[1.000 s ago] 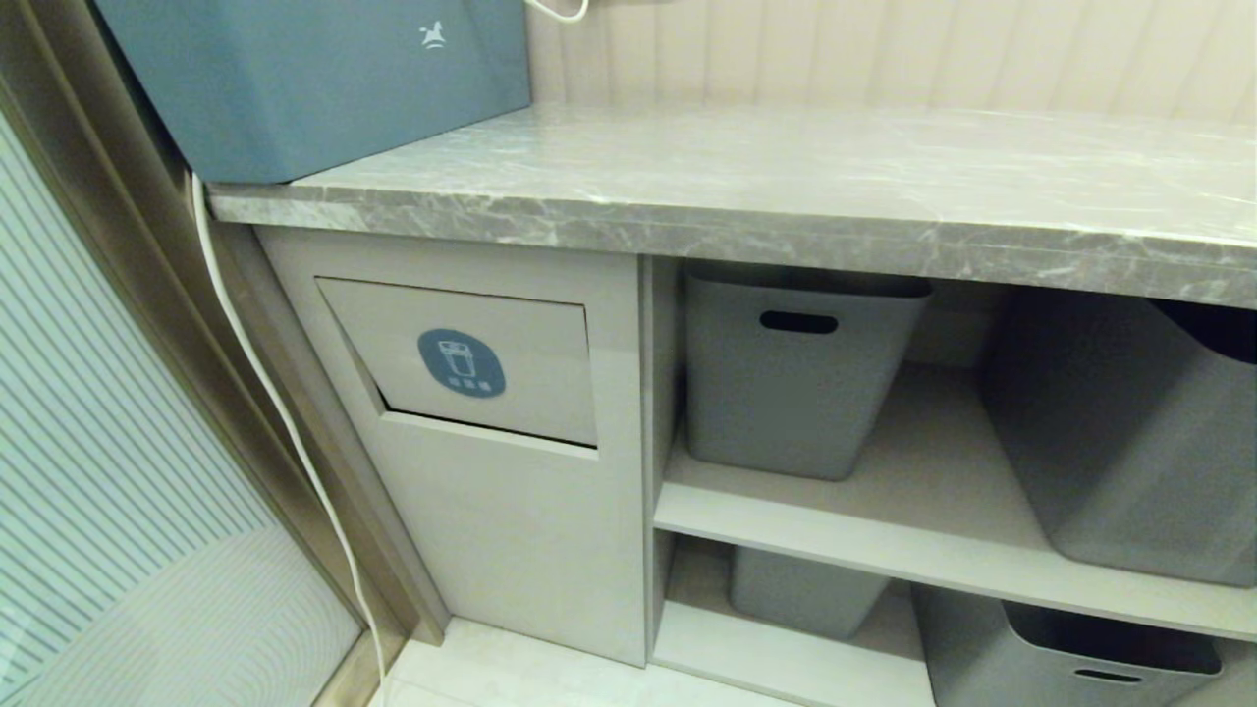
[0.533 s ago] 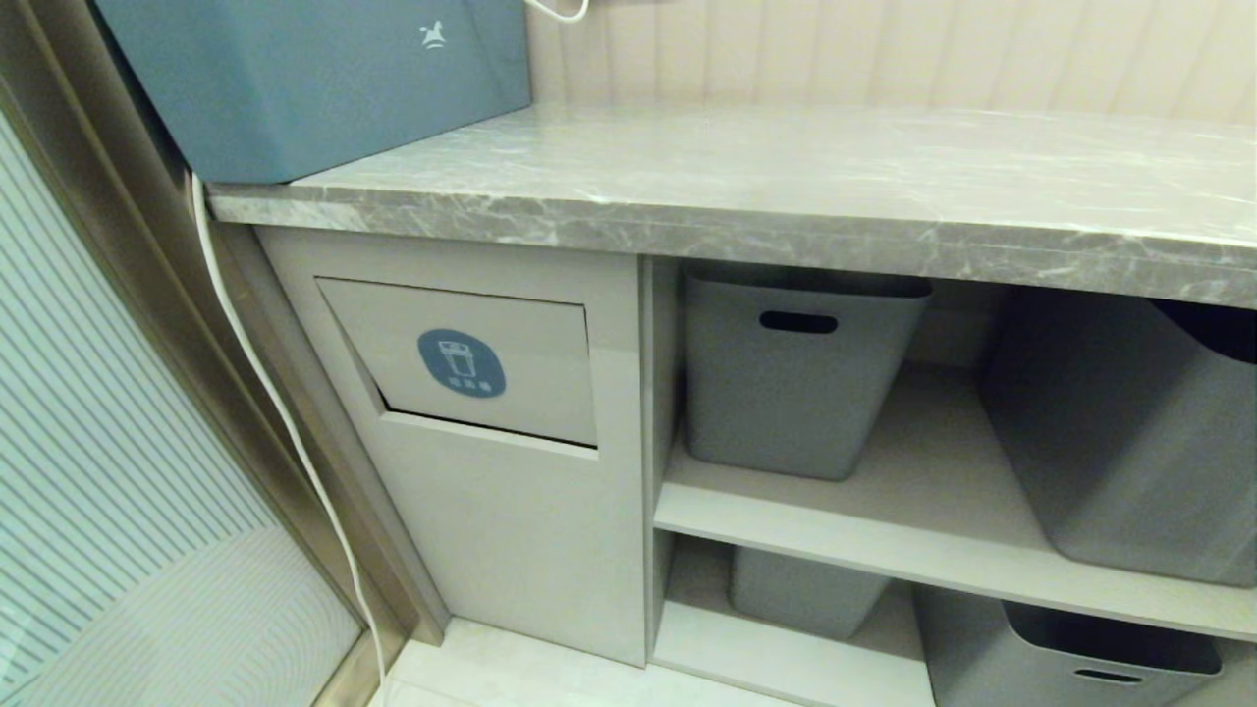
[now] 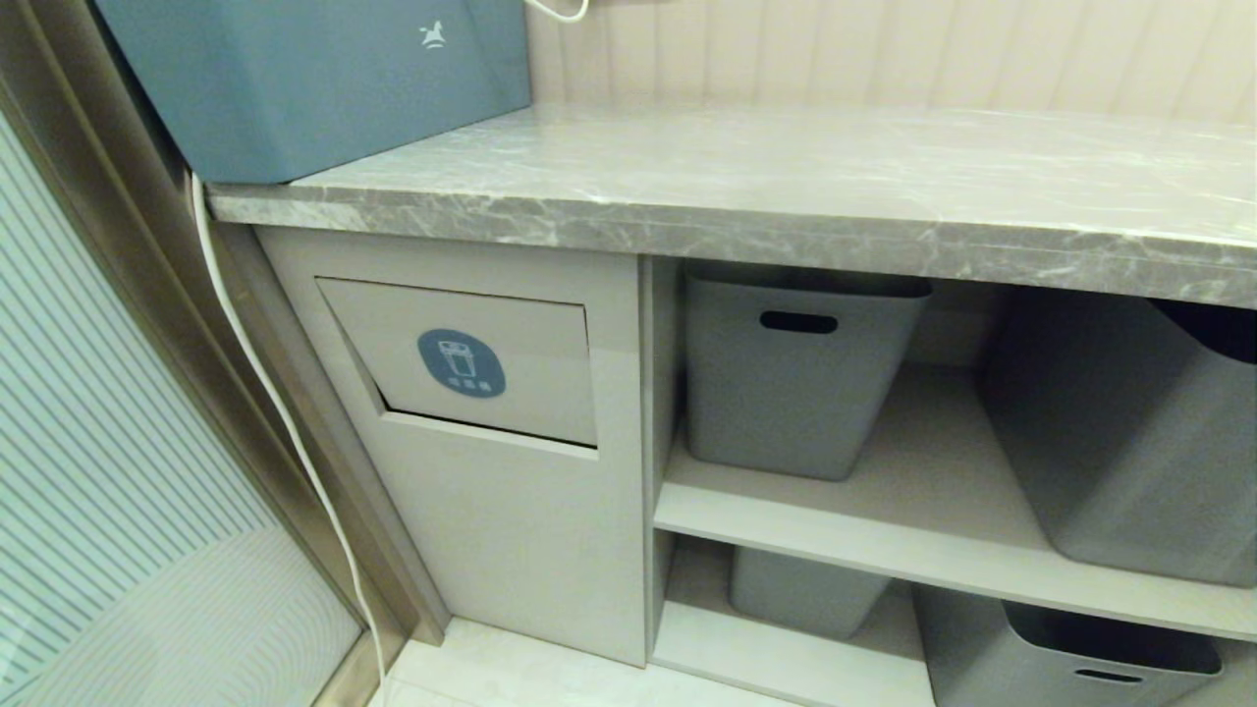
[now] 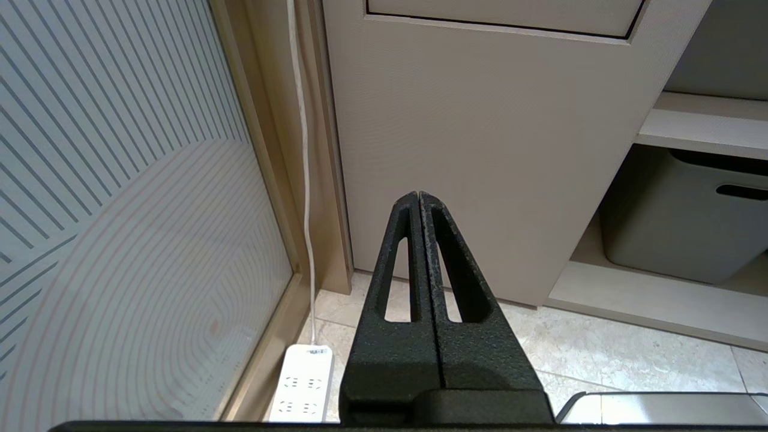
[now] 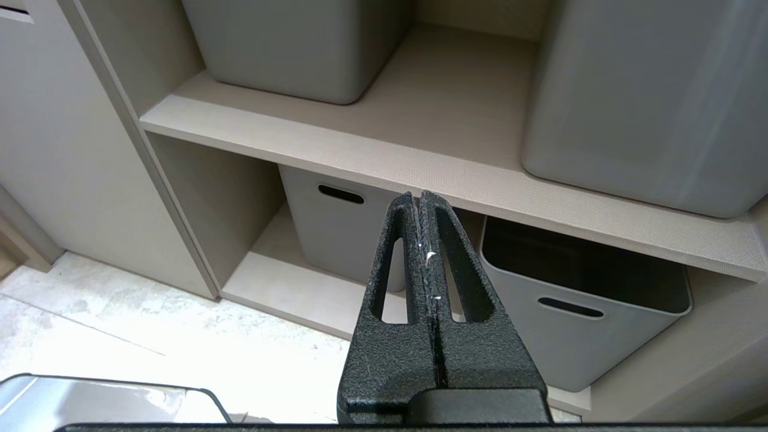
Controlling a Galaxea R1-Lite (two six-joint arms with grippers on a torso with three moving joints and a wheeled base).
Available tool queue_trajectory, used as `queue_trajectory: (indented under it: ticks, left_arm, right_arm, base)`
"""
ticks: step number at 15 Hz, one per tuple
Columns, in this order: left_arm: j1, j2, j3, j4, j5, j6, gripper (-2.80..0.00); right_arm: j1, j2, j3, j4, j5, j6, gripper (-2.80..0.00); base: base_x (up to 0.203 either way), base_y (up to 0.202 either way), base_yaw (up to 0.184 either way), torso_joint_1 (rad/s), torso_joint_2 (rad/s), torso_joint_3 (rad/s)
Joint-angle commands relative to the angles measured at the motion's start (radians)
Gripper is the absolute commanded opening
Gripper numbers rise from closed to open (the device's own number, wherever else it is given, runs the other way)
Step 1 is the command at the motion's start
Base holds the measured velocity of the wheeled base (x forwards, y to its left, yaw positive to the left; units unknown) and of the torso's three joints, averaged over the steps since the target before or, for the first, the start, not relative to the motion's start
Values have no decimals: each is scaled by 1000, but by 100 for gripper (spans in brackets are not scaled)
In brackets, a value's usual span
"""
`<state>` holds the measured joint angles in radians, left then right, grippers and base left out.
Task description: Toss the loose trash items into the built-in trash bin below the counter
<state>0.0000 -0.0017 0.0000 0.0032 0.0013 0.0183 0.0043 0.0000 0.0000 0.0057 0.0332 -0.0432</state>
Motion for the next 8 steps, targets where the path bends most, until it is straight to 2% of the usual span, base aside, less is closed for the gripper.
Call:
queue_trajectory:
  ticks: [1,8]
  left_arm:
    - [0,0,0,0,0,-1,-280]
    - [0,0,0,0,0,-1,-280]
  right_arm:
    - [0,-2,0,0,1,-1,-280]
    - [0,-2,0,0,1,-1,-280]
  base:
    - [0,0,0,0,0,0]
    - [0,0,0,0,0,0]
